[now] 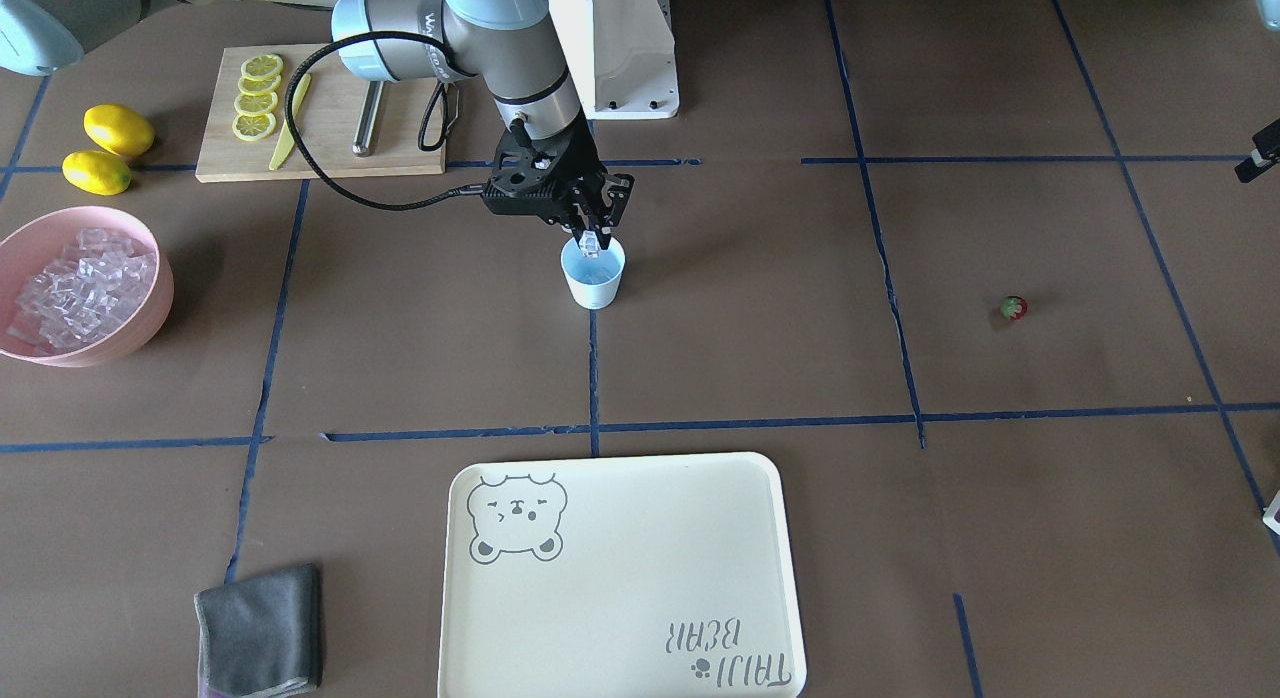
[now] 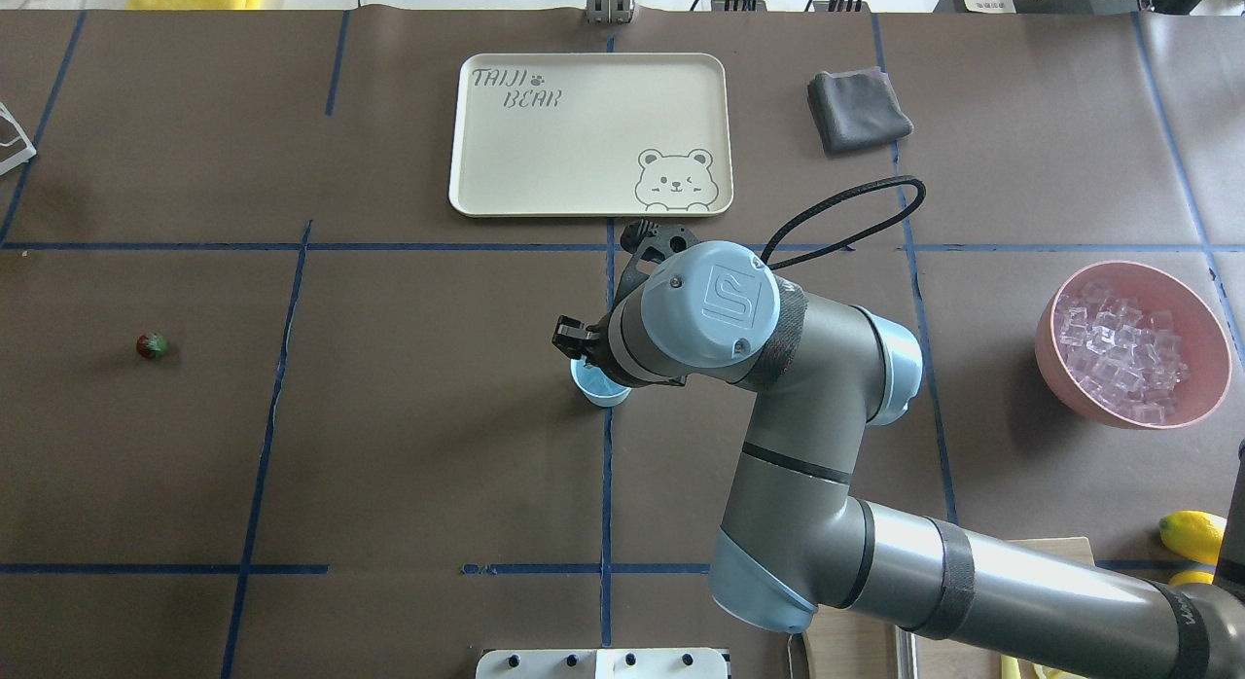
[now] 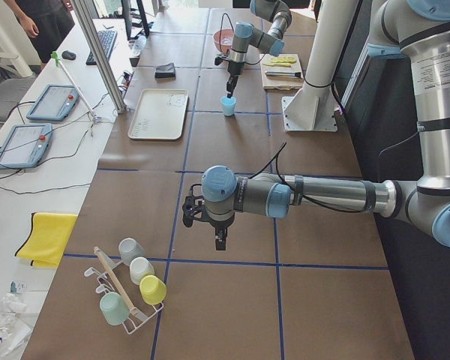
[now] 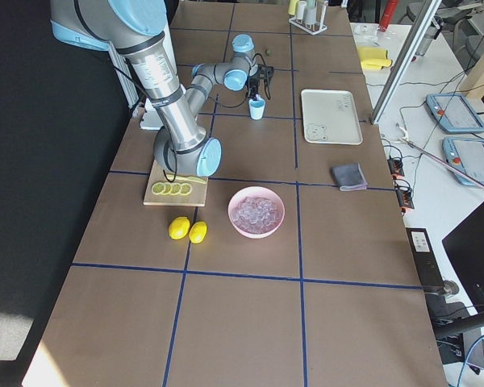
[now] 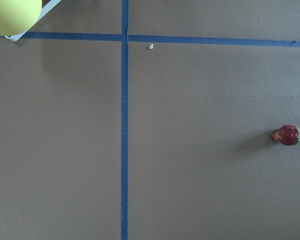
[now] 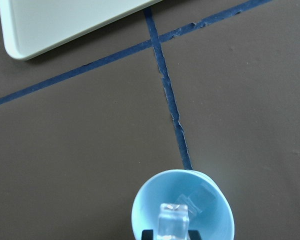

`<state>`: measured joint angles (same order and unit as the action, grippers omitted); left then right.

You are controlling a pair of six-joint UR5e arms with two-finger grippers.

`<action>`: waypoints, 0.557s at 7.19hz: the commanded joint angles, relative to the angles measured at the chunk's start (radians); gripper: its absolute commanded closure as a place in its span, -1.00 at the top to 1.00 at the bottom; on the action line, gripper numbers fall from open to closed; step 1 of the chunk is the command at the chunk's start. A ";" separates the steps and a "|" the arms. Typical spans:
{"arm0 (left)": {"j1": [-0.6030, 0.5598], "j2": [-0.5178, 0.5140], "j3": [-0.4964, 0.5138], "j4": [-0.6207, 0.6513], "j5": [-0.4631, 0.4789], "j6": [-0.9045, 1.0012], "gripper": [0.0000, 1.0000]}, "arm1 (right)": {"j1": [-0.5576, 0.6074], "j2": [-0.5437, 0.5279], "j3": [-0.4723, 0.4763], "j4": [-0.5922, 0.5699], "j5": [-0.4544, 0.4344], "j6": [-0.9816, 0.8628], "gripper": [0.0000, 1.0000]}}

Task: Put ice and strawberries in cup
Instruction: 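Lower the ice cube into the cup with the right gripper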

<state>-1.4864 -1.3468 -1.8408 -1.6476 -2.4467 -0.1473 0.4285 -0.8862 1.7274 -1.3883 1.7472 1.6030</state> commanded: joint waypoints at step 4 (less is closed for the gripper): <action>0.000 0.003 0.000 0.000 0.000 0.000 1.00 | 0.001 0.001 0.000 0.000 0.000 0.000 0.03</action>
<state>-1.4864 -1.3445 -1.8408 -1.6475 -2.4467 -0.1473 0.4289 -0.8864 1.7273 -1.3882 1.7472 1.6030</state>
